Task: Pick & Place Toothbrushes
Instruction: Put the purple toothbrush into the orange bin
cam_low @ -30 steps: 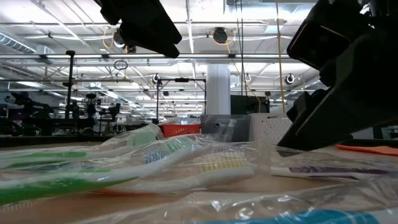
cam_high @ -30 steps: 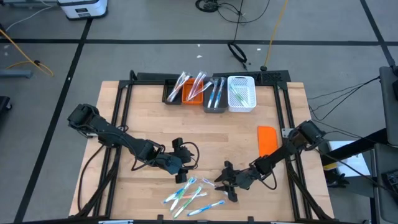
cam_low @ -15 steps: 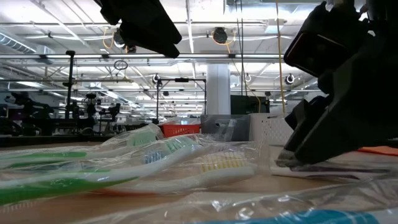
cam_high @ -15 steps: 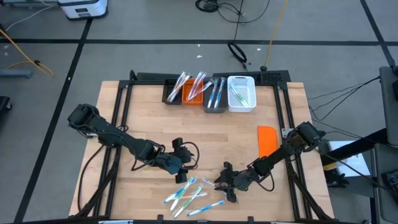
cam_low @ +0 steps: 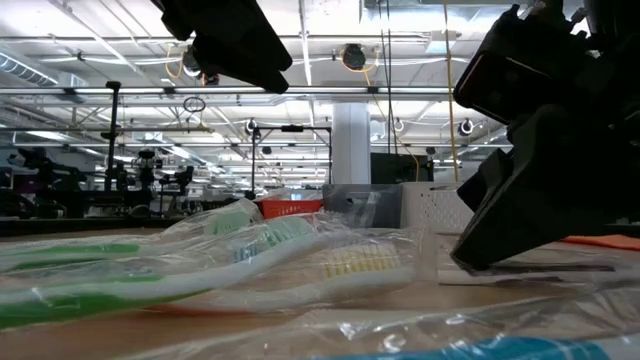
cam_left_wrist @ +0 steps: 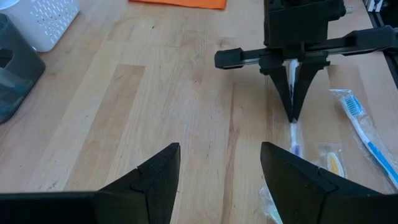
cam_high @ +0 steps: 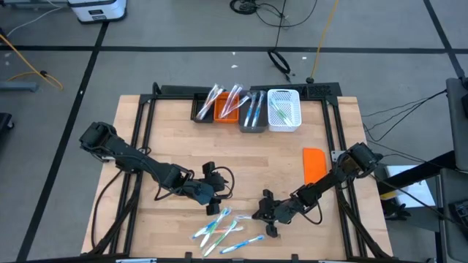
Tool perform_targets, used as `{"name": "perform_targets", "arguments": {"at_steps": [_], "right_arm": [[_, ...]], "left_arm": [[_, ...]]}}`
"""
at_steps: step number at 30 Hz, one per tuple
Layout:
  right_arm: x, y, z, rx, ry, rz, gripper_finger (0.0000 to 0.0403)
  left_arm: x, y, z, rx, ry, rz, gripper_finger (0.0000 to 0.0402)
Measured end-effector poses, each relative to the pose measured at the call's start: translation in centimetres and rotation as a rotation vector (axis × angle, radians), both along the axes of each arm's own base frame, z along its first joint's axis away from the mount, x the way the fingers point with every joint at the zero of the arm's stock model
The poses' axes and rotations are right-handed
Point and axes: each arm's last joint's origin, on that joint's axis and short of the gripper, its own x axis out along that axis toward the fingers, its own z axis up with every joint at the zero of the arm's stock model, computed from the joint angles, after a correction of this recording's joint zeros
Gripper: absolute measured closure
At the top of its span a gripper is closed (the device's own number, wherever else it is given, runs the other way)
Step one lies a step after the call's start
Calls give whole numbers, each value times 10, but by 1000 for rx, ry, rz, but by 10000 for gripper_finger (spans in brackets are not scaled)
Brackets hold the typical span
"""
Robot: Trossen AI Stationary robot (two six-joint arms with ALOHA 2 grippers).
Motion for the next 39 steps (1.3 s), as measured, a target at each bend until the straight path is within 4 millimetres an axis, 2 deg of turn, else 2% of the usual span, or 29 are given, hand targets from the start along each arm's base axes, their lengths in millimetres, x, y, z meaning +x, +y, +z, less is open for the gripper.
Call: {"name": "perform_targets", "arguments": {"at_steps": [4,8,12,18,22,27,31,39], "right_arm": [[2,-5,7,-17,-14,-4,402],[4,-13,26,-45,-49,-5,402],[-1,-25,51,-130,-64,-44,403],[-22,-45,94,-285,-93,-204,403],[-30,-52,127,-343,-225,-261,403],[-35,-57,156,-414,-377,-267,403],[-33,-59,169,-450,-476,-264,403],[-29,-65,181,-510,-574,-286,403]], "left_arm": [[0,0,0,0,-1,0,176],[2,-1,2,-10,-27,-1,176],[4,-2,5,-10,-66,-11,176],[7,-1,10,6,-127,29,176],[11,2,14,14,-184,81,176],[19,10,23,-10,-290,115,176],[27,16,37,-16,-424,119,176],[33,20,62,41,-654,82,176]]}}
